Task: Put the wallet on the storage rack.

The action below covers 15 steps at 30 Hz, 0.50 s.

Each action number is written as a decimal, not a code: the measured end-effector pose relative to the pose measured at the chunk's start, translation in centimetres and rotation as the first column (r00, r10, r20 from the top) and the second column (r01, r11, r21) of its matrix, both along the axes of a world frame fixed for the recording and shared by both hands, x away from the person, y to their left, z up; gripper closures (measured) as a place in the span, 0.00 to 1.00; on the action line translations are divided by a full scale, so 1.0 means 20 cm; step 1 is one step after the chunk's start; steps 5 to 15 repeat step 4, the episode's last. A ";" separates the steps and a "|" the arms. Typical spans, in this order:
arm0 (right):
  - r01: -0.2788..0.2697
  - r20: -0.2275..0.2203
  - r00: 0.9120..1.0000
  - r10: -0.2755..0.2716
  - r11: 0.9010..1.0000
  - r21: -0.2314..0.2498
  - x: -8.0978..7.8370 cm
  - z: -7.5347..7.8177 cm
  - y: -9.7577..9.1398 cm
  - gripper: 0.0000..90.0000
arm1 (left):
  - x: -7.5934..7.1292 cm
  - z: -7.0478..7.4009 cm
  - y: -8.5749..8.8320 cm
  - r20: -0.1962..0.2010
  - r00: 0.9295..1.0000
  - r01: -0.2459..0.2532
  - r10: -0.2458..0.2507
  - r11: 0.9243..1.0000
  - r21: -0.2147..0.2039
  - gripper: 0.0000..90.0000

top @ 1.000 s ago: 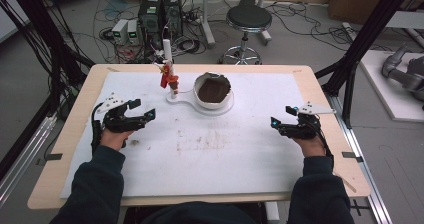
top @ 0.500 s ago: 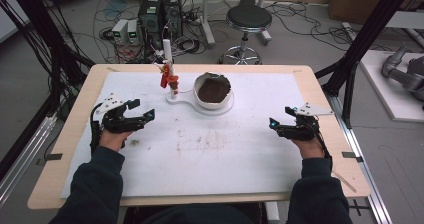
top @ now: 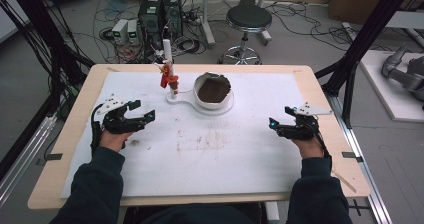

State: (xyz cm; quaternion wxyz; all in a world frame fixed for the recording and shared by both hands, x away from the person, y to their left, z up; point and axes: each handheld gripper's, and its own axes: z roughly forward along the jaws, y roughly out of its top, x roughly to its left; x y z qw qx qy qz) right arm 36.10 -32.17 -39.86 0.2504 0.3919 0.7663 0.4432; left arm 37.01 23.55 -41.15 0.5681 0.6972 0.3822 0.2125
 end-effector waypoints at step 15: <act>-0.002 0.003 1.000 0.002 1.000 0.001 0.00 0.00 0.00 0.24 | 0.00 0.00 0.00 -0.001 1.000 0.000 0.000 1.000 0.003 0.24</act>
